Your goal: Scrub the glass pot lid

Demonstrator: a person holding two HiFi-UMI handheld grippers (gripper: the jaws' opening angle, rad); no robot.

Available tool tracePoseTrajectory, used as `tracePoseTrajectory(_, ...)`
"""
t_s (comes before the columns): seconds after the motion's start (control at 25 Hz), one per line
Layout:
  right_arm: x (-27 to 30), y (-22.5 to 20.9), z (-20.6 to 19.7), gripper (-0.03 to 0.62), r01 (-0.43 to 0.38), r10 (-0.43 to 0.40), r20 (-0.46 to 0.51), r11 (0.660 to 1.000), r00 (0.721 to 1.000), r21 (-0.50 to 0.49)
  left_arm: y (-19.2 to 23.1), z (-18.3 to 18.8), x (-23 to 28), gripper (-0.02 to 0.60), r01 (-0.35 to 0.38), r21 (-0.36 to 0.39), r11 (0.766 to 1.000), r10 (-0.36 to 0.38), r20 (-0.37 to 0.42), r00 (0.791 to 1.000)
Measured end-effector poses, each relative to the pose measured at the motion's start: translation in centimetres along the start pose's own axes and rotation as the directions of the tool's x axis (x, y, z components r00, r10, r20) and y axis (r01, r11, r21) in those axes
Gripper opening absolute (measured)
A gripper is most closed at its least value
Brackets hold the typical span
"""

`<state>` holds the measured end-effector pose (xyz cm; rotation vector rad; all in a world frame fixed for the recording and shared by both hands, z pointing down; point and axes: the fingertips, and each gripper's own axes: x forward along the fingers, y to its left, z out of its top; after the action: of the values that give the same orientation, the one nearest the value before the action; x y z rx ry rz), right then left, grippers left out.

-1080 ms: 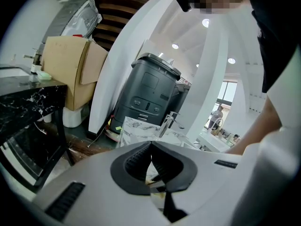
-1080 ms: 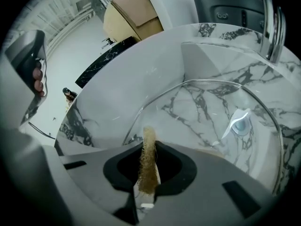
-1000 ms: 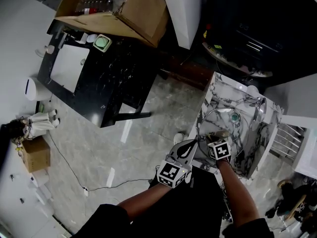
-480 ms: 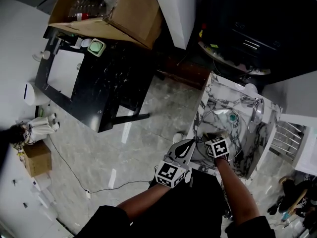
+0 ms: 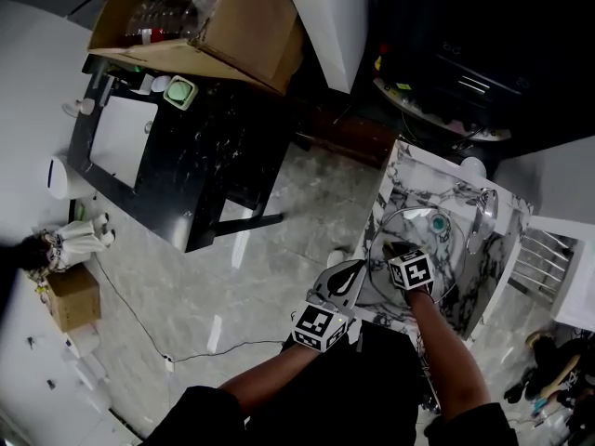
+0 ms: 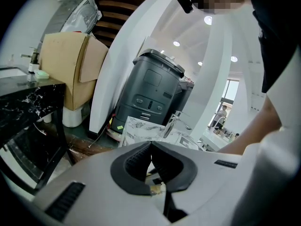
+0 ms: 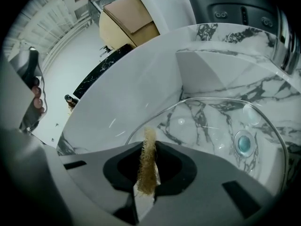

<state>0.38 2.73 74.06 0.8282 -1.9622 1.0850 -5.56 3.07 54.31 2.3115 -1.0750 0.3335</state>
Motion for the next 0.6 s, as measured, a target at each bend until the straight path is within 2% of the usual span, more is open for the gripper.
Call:
tracePoseTrajectory(0.36, -0.2, -1.9, 1.4, 0.057, 0.008, -0.008, 0.017, 1.000, 1.000, 0.011, 0.5, 0.1, 0.0, 0.017, -0.015, -0.007, 1.000, 0.015, 0.001, 1.000)
tracePoseTrajectory(0.6, -0.6, -3.2, 2.0, 0.057, 0.044, -0.045, 0.053, 0.999, 0.998, 0.021, 0.5, 0.4, 0.3, 0.015, -0.017, -0.025, 1.000, 0.017, 0.010, 1.000)
